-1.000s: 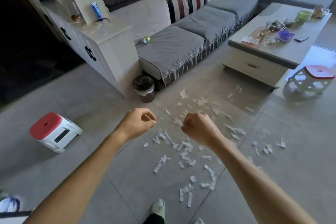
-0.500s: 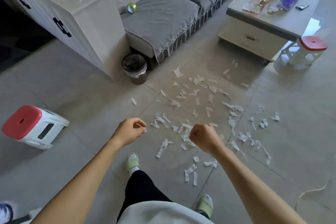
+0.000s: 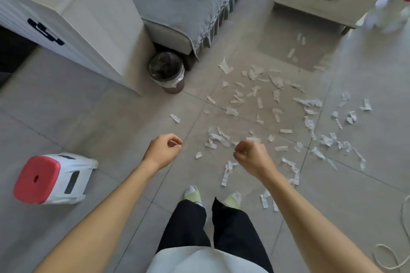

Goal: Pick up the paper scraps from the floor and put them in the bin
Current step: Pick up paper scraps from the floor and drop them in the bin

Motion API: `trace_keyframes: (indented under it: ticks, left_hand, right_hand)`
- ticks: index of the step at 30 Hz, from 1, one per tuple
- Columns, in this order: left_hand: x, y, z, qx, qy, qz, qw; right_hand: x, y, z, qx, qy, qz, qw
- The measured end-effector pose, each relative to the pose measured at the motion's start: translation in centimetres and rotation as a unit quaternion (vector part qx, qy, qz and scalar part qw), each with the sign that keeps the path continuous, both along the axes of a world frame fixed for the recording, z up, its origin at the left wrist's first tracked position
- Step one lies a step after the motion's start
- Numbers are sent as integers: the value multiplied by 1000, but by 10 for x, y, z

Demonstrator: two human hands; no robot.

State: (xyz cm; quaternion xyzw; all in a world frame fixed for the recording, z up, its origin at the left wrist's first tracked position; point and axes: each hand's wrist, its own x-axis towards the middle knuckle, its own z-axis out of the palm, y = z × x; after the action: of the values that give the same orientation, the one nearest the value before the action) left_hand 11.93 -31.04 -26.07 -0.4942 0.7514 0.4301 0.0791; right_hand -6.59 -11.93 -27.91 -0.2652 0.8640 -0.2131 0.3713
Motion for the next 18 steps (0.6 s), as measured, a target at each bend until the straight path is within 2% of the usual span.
trace_keyframes:
  ticks: [3, 7, 13, 18]
  left_hand:
    - [-12, -25, -44, 5, -6, -4, 1000]
    - [-35, -74, -156, 32, -32, -20, 999]
    - [-70, -150, -402, 9, -59, -27, 998]
    - [-87, -202, -599, -22, -88, -46, 995]
  right_hand:
    - [-12, -29, -50, -6, -9, -16, 1000]
    - [-18, -68, -161, 1, -13, -54, 998]
    - [-27, -128, -393, -14, 0, -80, 997]
    - [-36, -164, -576, 5, 20, -10, 1000]
